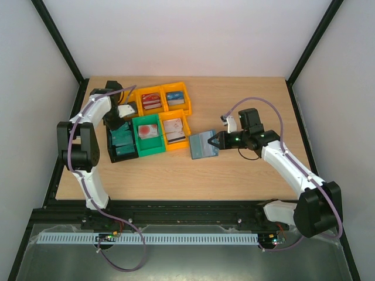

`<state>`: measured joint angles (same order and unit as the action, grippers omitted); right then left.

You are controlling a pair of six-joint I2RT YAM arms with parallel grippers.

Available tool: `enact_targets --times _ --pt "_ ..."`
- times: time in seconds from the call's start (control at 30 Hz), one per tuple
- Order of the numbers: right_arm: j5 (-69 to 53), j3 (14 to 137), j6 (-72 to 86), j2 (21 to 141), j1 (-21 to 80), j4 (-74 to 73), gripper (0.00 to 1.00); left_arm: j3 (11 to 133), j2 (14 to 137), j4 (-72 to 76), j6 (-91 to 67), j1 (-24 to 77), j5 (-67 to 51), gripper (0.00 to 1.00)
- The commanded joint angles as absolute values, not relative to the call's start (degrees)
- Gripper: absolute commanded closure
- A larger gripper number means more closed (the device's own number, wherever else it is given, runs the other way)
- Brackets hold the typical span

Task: Take the credit cards out of the card holder

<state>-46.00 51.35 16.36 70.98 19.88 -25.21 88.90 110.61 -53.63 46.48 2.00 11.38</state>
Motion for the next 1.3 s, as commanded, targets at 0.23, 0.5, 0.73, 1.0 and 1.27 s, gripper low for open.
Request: enact_targets --times 0.23,0.5,0.73,1.0,1.27 --pt "-46.1 51.9 15.3 68.2 19.9 -26.6 0.98 84.4 108.5 -51.1 46.5 3.2 9.0 0.74" --pt "-46.1 51.9 15.1 68.1 19.8 -26.7 0.98 82.8 106.9 -51.1 47.1 3.2 7.7 0.8" --pt "-46.1 52.0 14.9 67.6 19.8 -27.2 0.98 82.4 106.1 -48.9 45.7 3.7 8.8 0.77" --pt "-46.1 52.0 14.9 67.1 19.8 -27.0 0.98 77.3 98.5 -43.9 42.2 5.2 5.7 0.75" --pt "-46.4 52.2 14.8 67.0 19.8 -26.9 0.98 68.1 101.2 -28.9 39.4 5.1 13.6 0.78"
